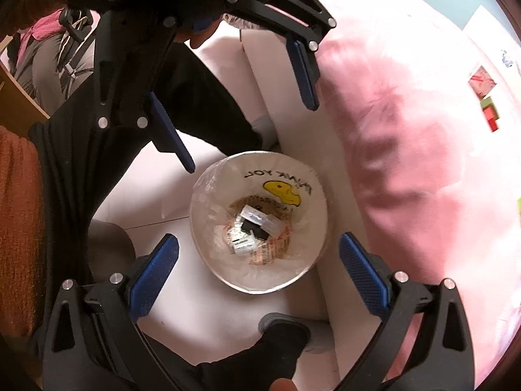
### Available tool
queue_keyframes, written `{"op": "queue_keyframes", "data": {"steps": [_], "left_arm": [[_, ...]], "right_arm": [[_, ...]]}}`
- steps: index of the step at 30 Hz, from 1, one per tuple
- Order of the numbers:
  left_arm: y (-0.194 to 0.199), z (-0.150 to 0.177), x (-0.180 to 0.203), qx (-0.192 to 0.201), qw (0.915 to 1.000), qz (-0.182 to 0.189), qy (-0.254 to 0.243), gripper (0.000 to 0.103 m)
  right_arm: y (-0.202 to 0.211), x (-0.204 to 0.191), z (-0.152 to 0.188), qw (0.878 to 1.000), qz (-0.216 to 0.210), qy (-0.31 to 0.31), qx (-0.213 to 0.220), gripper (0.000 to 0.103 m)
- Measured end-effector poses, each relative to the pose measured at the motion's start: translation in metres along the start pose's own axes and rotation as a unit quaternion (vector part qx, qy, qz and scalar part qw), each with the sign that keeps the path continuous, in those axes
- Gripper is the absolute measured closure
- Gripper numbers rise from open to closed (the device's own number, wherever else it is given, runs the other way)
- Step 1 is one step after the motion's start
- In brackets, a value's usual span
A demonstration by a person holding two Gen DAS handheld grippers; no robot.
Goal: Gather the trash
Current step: 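Move both open tools back over the bedspread toward the remaining items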
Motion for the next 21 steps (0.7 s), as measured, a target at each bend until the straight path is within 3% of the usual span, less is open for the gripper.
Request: {"op": "queue_keyframes", "data": {"steps": [8,21], "left_arm": [[0.025,-0.012,0.005,0.012,0.9998,-0.015,-0.01,0.006],[0.068,-0.043,-0.015,0.043,0.9977,-0.042,0.03,0.006]], "right_arm": [[0.038,0.005,-0.003,1.0,0.02,0.002,0.015,0.007],[0.098,0.044,0.001,0.996,0.065,-0.043,0.05,0.007]]}}
Point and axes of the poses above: each gripper's, at about its wrist camera, not at the fingertips, and y roughly against the way its jaws point, x to its right, z to its underside, the point moved 3 cm from there along -y, roughly the way its jaws point, and after that the axes turned 7 degrees about y, right-handed, at the moved point
